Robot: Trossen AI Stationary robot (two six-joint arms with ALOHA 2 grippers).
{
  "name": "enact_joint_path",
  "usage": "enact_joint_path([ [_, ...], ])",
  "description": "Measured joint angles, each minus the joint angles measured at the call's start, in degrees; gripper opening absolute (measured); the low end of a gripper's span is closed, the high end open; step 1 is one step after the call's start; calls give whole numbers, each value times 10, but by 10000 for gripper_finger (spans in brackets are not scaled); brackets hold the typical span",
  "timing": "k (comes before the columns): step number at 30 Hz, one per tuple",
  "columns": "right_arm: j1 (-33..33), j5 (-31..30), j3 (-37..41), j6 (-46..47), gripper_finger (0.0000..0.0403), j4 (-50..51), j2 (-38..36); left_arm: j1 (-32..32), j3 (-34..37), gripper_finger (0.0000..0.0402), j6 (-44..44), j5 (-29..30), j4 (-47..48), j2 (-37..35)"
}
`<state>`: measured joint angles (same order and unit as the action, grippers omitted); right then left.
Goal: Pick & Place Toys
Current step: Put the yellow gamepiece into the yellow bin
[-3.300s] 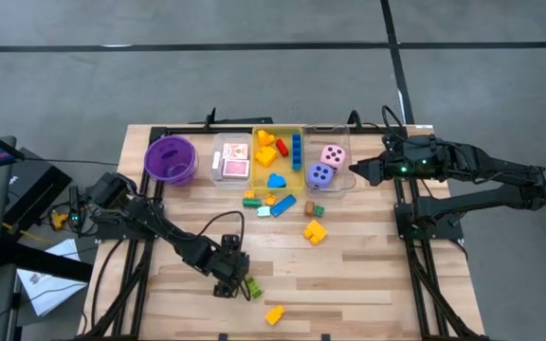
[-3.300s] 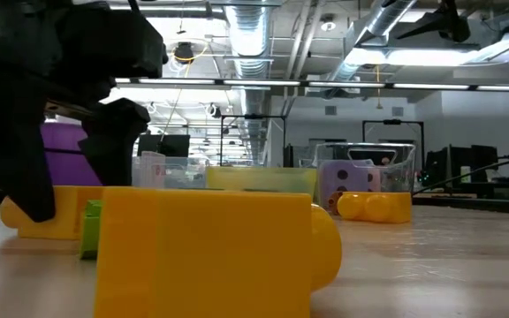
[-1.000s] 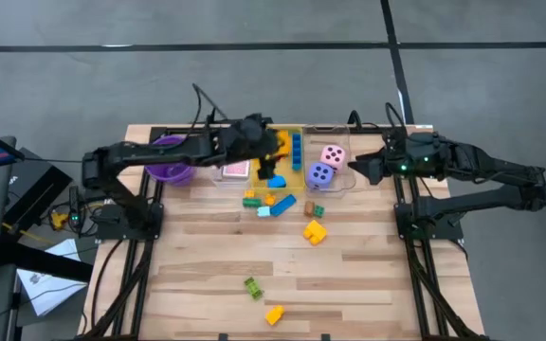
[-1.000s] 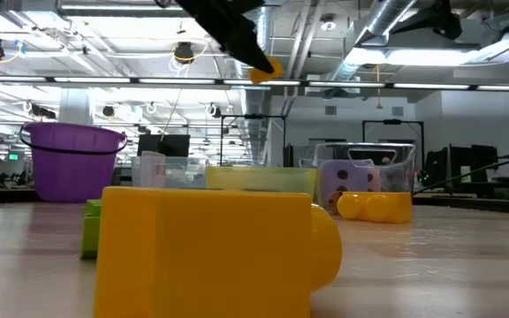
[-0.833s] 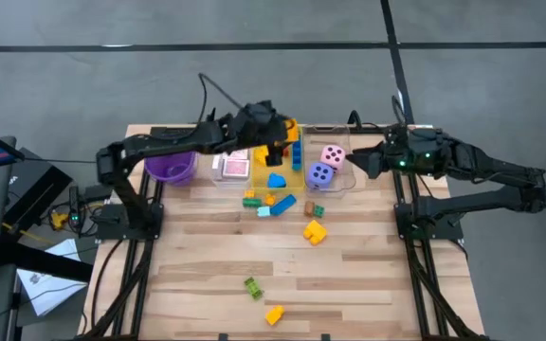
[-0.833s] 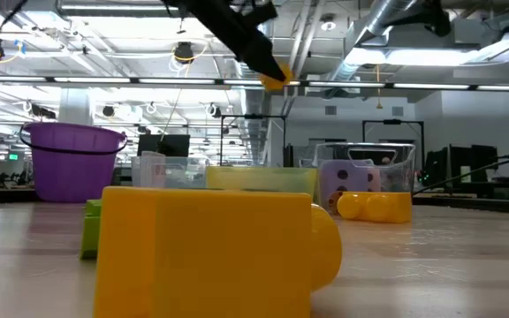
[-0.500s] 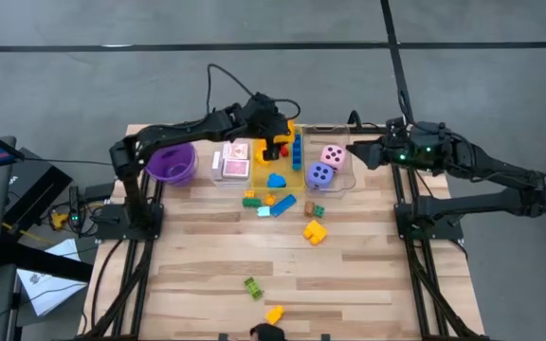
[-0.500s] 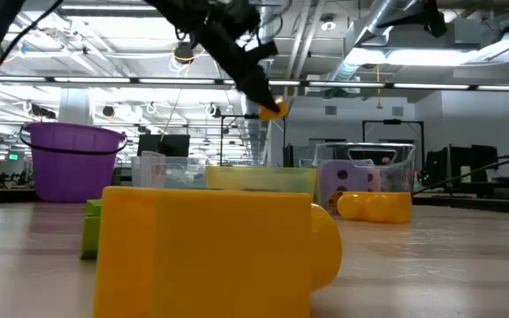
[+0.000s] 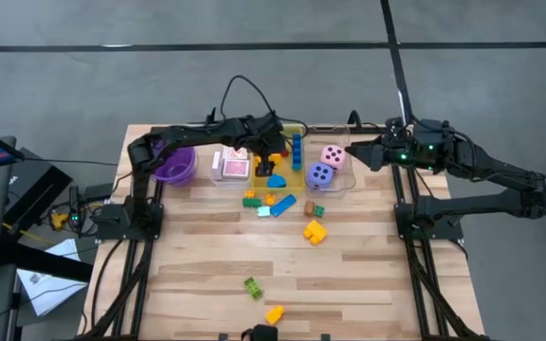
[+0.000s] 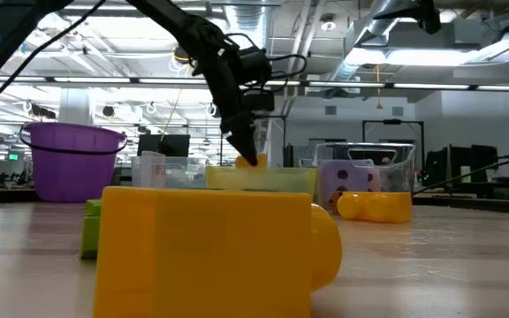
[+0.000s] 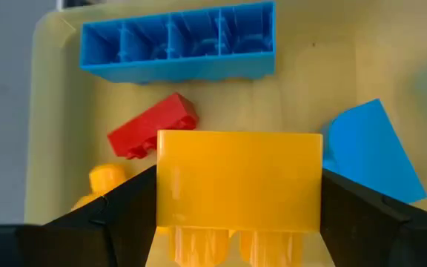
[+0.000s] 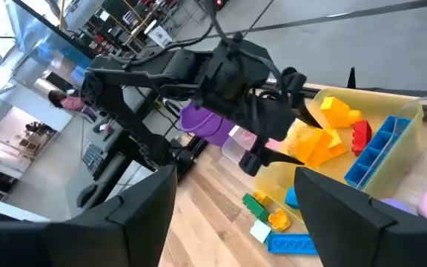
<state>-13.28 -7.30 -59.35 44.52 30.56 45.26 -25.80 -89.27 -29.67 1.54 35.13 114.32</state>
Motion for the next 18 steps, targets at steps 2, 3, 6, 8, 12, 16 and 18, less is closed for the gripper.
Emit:
enact_joint_path([
  [2, 0, 4, 0, -1, 266, 0, 0, 0, 0, 301, 1, 0, -3, 6],
  [3, 0, 7, 0, -1, 266, 0, 0, 0, 0, 301, 1, 0, -4, 10],
  [6, 0, 15, 0, -5, 266, 0, 0, -5, 0, 301, 0, 0, -3, 21],
  [8, 0, 16, 0, -5, 266, 0, 0, -10, 0, 301, 0, 0, -7, 21],
  [12, 0, 17, 0, -8, 266, 0, 0, -29, 0, 301, 12, -4, -16, 20],
  [16, 0, 19, 0, -13, 266, 0, 0, -50, -1, 301, 45, -35, -16, 20],
  [18, 0, 22, 0, -15, 266, 0, 0, -56, -1, 301, 46, -35, -24, 20],
])
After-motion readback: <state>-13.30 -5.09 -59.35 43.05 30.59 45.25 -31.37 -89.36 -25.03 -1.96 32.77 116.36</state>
